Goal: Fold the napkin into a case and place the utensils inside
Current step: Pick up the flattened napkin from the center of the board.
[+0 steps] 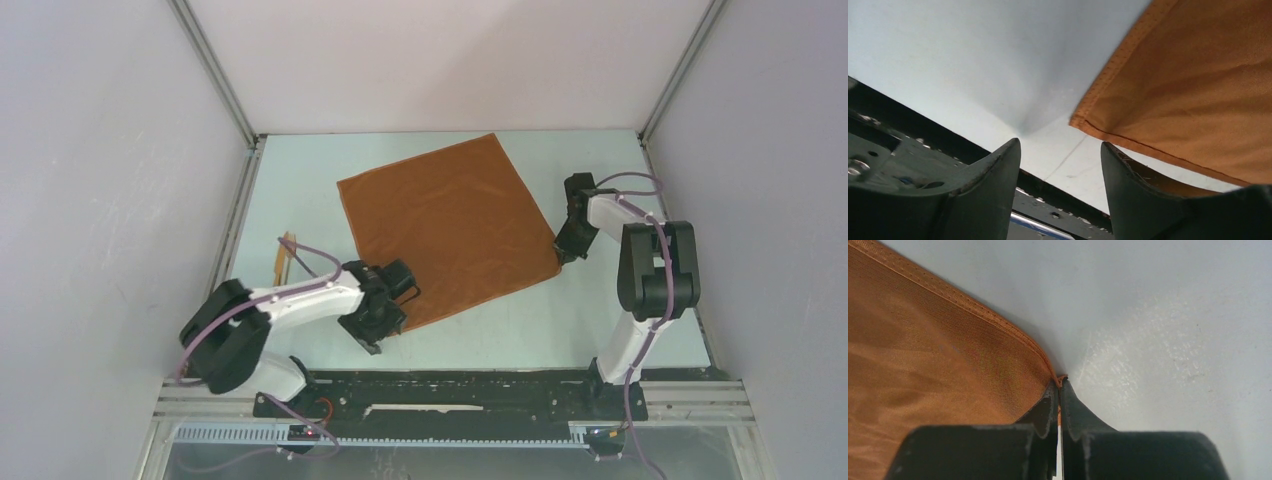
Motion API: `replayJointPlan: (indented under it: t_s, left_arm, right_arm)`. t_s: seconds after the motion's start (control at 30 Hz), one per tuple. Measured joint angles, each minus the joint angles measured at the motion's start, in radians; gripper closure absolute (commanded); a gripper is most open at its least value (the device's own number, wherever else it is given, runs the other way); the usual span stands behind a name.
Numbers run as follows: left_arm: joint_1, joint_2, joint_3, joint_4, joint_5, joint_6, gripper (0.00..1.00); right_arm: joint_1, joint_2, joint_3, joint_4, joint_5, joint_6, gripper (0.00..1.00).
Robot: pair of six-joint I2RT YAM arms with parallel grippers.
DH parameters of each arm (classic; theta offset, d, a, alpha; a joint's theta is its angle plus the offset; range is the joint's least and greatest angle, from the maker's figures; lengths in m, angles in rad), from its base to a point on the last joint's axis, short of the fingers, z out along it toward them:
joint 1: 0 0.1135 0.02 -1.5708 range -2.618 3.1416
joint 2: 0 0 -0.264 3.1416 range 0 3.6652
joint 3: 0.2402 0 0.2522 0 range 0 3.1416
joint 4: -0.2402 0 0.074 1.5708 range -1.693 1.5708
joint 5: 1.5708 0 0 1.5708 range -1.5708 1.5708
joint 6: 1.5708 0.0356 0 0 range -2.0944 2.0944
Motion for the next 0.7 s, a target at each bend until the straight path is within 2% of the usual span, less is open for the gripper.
replayJointPlan:
  t_s: [0.13, 0.3, 0.57, 0.7]
  left_arm:
    - [-0.012, 0.136, 0.095, -0.029, 0.035, -0.046, 0.35]
    - [-0.013, 0.195, 0.139, -0.050, 0.051, -0.074, 0.36]
    - [0.000, 0.183, 0.170, -0.112, 0.038, -0.098, 0.31]
    - [0.024, 0.155, 0.158, -0.113, 0.038, -0.097, 0.35]
  right_arm:
    - [0.012, -0.002, 0.000, -0.001, 0.022, 0.012, 1.00]
    - [0.016, -0.002, 0.000, -0.001, 0.029, 0.018, 1.00]
    - [0.014, -0.002, -0.001, 0.000, 0.025, 0.023, 1.00]
    - [0.010, -0.002, -0.002, 0.001, 0.018, 0.023, 1.00]
